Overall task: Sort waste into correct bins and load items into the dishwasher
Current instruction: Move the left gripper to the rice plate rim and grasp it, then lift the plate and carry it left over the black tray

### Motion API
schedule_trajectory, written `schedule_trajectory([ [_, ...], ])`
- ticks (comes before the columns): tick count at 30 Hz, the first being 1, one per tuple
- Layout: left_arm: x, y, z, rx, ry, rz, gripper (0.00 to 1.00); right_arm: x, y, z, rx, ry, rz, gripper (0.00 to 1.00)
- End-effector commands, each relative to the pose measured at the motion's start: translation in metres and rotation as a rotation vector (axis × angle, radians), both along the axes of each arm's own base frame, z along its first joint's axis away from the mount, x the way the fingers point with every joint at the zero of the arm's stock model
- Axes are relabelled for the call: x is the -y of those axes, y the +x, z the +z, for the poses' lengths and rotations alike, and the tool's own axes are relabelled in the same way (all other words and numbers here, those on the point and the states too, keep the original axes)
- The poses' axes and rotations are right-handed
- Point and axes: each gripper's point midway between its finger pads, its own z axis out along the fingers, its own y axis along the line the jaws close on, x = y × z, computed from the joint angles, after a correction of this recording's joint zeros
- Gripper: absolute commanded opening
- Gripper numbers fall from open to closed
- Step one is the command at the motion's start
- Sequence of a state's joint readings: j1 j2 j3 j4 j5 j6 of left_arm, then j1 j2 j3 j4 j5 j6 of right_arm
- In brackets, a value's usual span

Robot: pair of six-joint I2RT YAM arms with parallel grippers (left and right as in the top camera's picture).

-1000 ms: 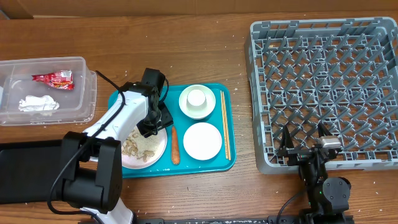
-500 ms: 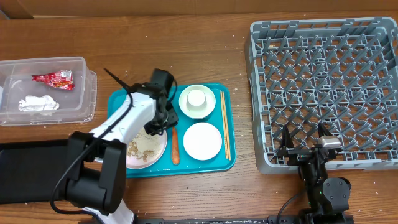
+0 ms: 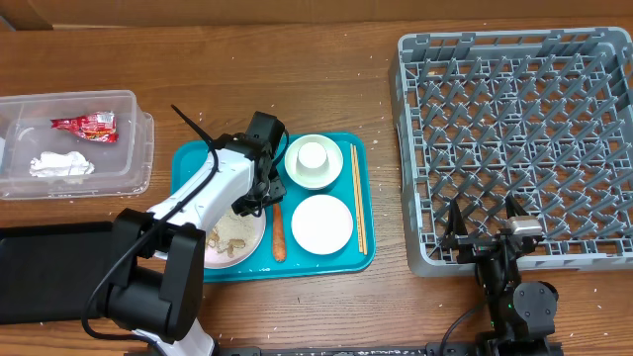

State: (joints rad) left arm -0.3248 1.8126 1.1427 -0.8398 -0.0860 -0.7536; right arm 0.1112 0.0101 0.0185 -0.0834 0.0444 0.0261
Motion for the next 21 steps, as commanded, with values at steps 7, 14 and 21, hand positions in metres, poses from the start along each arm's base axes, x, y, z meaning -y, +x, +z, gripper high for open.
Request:
schedule_trajectory([
  [7, -0.008, -0.013, -0.014, -0.023, 0.029, 0.017, 0.42, 0.002, 0.0, -0.003, 0.0, -0.001, -0.012, 1.0],
  [14, -0.008, -0.012, -0.014, -0.016, 0.033, 0.015, 0.29, 0.002, 0.0, -0.003, 0.0, -0.001, -0.012, 1.0],
  [21, -0.015, -0.006, -0.005, -0.002, 0.083, 0.01, 0.1, 0.002, 0.0, -0.003, 0.0, -0.001, -0.012, 1.0],
])
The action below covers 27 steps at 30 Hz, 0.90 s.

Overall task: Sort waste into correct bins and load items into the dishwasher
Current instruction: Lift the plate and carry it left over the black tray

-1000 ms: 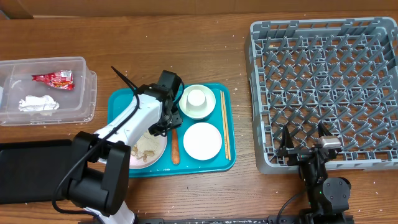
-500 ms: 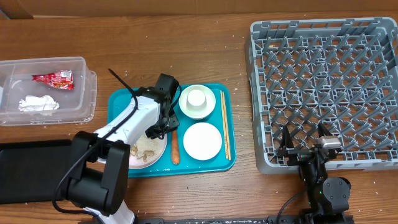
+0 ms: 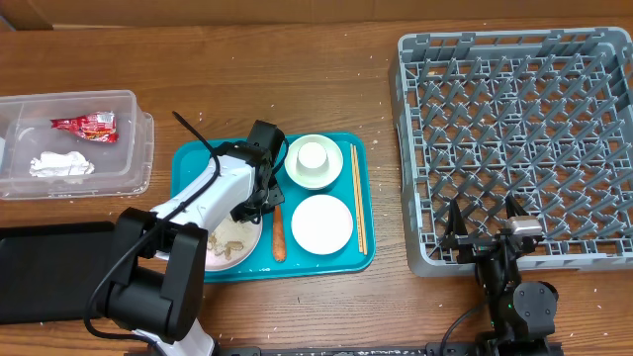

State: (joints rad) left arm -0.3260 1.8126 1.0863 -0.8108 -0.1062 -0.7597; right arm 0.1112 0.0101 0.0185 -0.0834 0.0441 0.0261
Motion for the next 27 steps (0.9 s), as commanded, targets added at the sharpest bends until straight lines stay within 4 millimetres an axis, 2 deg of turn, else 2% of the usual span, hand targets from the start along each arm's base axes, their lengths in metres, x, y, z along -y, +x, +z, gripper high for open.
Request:
schedule_trajectory([
  [1, -0.009, 0.006, 0.01, 0.017, 0.059, 0.0, 0.06, 0.003, 0.0, -0.003, 0.0, -0.001, -0.012, 1.0],
  [11, -0.009, 0.004, 0.017, -0.007, 0.071, -0.034, 0.04, 0.003, 0.0, -0.003, 0.0, -0.001, -0.012, 1.0],
  [20, -0.022, 0.014, 0.053, -0.007, 0.163, -0.042, 0.04, 0.003, 0.0, -0.003, 0.0, -0.001, -0.012, 1.0],
  [27, -0.029, 0.014, 0.077, -0.021, 0.224, -0.052, 0.04, 0.003, 0.0, -0.003, 0.0, -0.001, -0.012, 1.0],
])
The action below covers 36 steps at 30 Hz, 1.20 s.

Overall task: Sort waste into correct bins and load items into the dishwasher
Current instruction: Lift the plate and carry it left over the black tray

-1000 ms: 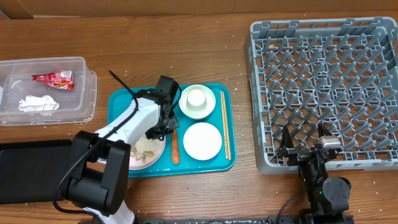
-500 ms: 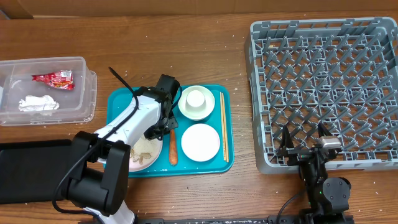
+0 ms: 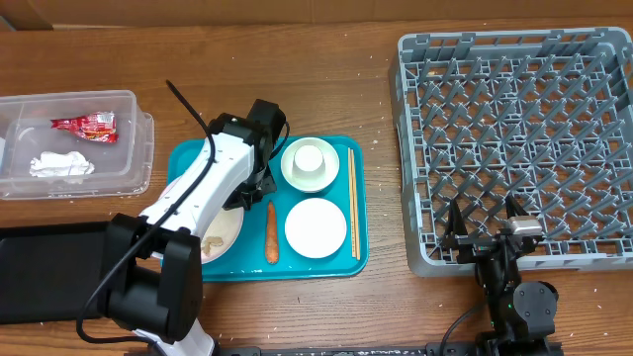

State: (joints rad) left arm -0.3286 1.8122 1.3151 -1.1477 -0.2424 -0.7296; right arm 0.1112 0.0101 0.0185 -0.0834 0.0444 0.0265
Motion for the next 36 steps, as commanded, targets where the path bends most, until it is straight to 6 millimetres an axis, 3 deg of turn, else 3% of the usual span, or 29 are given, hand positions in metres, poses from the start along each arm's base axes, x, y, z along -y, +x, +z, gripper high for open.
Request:
schedule_trajectory([
  [1, -0.009, 0.011, 0.023, 0.037, 0.077, -0.023, 0.04, 0.002, 0.0, -0.003, 0.0, -0.001, -0.012, 1.0],
  [10, -0.023, 0.015, 0.072, 0.022, 0.139, -0.055, 0.04, 0.002, 0.0, -0.003, 0.0, -0.001, -0.012, 1.0],
  [15, -0.053, 0.017, 0.088, 0.02, 0.177, 0.01, 0.04, 0.002, 0.0, -0.003, 0.0, -0.001, -0.012, 1.0],
  [21, -0.117, 0.02, 0.103, 0.039, 0.147, 0.217, 0.04, 0.002, 0.0, -0.003, 0.0, -0.001, -0.012, 1.0],
  [25, -0.147, 0.024, 0.097, 0.064, 0.053, 0.307, 0.04, 0.002, 0.0, -0.003, 0.0, -0.001, -0.012, 1.0],
  [28, -0.177, 0.025, 0.095, 0.1, -0.012, 0.397, 0.04, 0.002, 0.0, -0.003, 0.0, -0.001, -0.012, 1.0],
  [31, -0.219, 0.021, 0.095, 0.159, -0.036, 0.521, 0.04, 0.002, 0.0, -0.003, 0.0, -0.001, -0.012, 1.0],
  [36, -0.262, 0.025, 0.095, 0.285, -0.133, 0.645, 0.04, 0.002, 0.0, -0.003, 0.0, -0.001, -0.012, 1.0],
])
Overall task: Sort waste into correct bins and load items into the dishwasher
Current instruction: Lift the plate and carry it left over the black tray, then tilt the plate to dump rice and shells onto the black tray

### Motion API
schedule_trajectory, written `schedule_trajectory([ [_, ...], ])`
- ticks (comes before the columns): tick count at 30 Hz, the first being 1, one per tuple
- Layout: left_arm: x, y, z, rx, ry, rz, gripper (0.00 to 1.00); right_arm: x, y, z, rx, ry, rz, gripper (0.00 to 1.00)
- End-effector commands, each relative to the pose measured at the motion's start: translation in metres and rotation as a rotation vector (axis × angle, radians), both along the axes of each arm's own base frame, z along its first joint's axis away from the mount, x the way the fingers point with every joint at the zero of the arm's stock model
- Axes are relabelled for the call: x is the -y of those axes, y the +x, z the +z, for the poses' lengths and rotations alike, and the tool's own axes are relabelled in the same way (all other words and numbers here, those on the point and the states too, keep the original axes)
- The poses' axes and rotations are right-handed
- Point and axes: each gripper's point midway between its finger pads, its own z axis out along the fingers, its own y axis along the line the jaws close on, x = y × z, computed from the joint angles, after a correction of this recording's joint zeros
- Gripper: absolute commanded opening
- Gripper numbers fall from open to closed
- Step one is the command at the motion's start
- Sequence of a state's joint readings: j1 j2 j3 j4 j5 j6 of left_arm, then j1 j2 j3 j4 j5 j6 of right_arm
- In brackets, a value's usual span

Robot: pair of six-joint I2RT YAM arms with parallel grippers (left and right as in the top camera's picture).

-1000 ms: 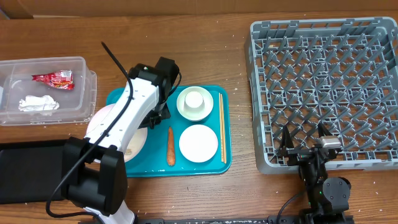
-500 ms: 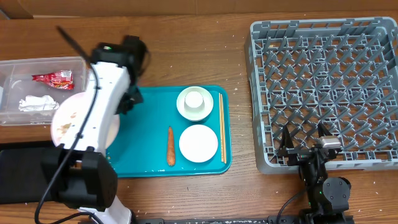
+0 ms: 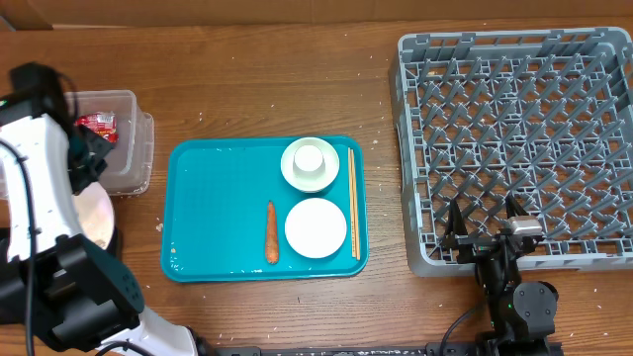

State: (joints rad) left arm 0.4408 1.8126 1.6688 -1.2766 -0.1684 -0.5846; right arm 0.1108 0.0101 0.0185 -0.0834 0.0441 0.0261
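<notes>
My left gripper [image 3: 87,164] is at the far left, by the near edge of the clear plastic bin [image 3: 129,138], shut on the rim of a white plate [image 3: 94,216] that sticks out from under the arm. On the teal tray [image 3: 213,208] lie a carrot [image 3: 271,231], a pale bowl with a cup in it [image 3: 311,163], a small white plate [image 3: 316,227] and chopsticks [image 3: 351,203]. My right gripper [image 3: 483,225] is open at the near edge of the grey dish rack [image 3: 514,129], holding nothing.
A red wrapper [image 3: 96,122] lies in the bin; the arm hides the rest of its contents. The rack fills the right side of the wooden table. Crumbs are scattered on the table left of the tray.
My left gripper has moved from the tray's left half to the far left beside the bin, and the scrap-covered plate went with it. The tray's left half is now bare. The right arm is unchanged.
My left gripper was at the edge of the plate of food scraps on the tray, beside the carrot. The plate then sat further left and the whole tray had shifted slightly. Now the plate is off the tray, held next to the bin.
</notes>
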Motion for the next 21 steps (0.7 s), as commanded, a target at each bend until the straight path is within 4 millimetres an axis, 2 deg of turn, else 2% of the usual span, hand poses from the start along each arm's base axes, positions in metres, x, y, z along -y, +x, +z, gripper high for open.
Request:
schedule_trajectory([
  [1, -0.024, 0.008, 0.008, 0.121, -0.051, 0.035, 0.04, 0.002, 0.0, -0.003, 0.0, -0.001, -0.012, 1.0],
  [7, -0.064, -0.004, 0.006, 0.273, -0.166, 0.153, 0.04, 0.002, 0.0, -0.003, 0.0, -0.001, -0.012, 1.0],
  [13, -0.07, -0.011, 0.005, 0.391, -0.319, 0.203, 0.04, 0.002, 0.0, -0.002, 0.001, -0.001, -0.012, 1.0],
  [21, -0.081, -0.026, 0.032, 0.629, -0.55, 0.279, 0.04, 0.002, 0.0, -0.003, 0.0, -0.001, -0.012, 1.0],
])
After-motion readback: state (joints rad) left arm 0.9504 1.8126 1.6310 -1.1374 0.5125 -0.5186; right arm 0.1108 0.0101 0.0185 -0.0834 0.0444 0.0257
